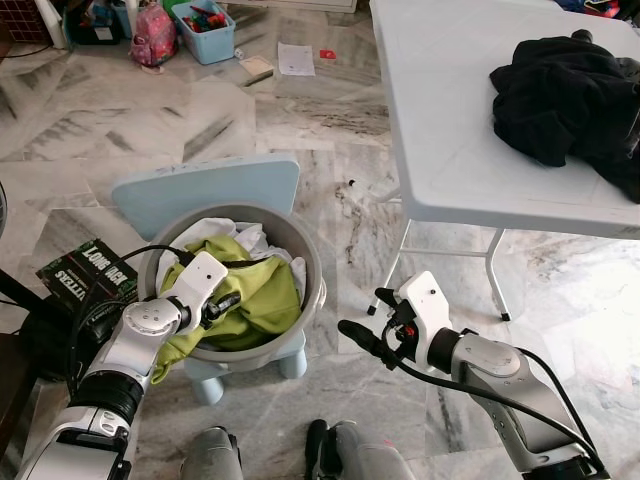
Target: Hang hanger
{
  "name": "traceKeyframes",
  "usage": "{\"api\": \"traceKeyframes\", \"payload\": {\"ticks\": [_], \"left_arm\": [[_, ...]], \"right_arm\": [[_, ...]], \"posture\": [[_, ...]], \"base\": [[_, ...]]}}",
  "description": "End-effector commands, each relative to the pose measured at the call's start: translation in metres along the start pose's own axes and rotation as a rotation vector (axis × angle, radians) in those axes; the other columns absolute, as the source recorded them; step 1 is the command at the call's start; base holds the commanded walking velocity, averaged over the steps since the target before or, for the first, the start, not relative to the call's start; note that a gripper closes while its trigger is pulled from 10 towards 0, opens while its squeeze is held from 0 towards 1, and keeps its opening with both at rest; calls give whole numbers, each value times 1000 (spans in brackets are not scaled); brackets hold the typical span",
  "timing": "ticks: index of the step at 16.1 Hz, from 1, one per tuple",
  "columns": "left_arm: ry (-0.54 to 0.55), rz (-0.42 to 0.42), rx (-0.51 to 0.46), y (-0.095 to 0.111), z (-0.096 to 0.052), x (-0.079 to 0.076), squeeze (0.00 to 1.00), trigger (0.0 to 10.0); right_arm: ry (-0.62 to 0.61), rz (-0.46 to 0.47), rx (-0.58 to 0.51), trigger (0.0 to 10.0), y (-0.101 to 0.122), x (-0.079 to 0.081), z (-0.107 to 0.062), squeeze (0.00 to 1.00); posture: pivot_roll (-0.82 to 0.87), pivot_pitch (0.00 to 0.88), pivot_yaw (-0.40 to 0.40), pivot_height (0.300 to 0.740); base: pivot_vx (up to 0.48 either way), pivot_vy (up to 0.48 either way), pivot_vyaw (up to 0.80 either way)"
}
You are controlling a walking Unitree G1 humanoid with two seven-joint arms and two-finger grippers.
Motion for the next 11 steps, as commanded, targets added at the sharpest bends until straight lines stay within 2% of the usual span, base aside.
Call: {"api": "traceKeyframes", "payload": {"ticks": [1, 6, 8, 11], "left_arm": [[-4, 27, 12, -1, 1, -1, 0, 0], [4, 32, -7, 0, 2, -2, 0, 0], [28, 75, -48, 6, 2, -1, 0, 0], [29, 90, -114, 13, 1, -9, 0, 0]], "right_arm": [[-18, -8, 4, 10000, 0, -4, -4, 0], [-21, -8, 8, 10000, -1, -4, -4, 0], [-22, -8, 8, 10000, -1, -4, -4, 0], [-27, -8, 7, 10000, -1, -4, -3, 0]], "posture": [[-108, 150, -112, 740], [-111, 151, -112, 740], [-111, 151, -112, 740], [-107, 149, -113, 740]], "base": [[0, 0, 0], [0, 0, 0], [0, 0, 0], [0, 0, 0]]}}
Point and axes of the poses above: a point about 5 cm out from each wrist's last joint towards the gripper, its own z axis pointing out of the wrist towards the gripper, its own y axis along the axis of the wrist's last joint, x = y × z, the point moved 1 cm from there along z, pointing out of the wrist towards the gripper, and after that the axes turned 13 degrees about -z, right-handed, at the moved point
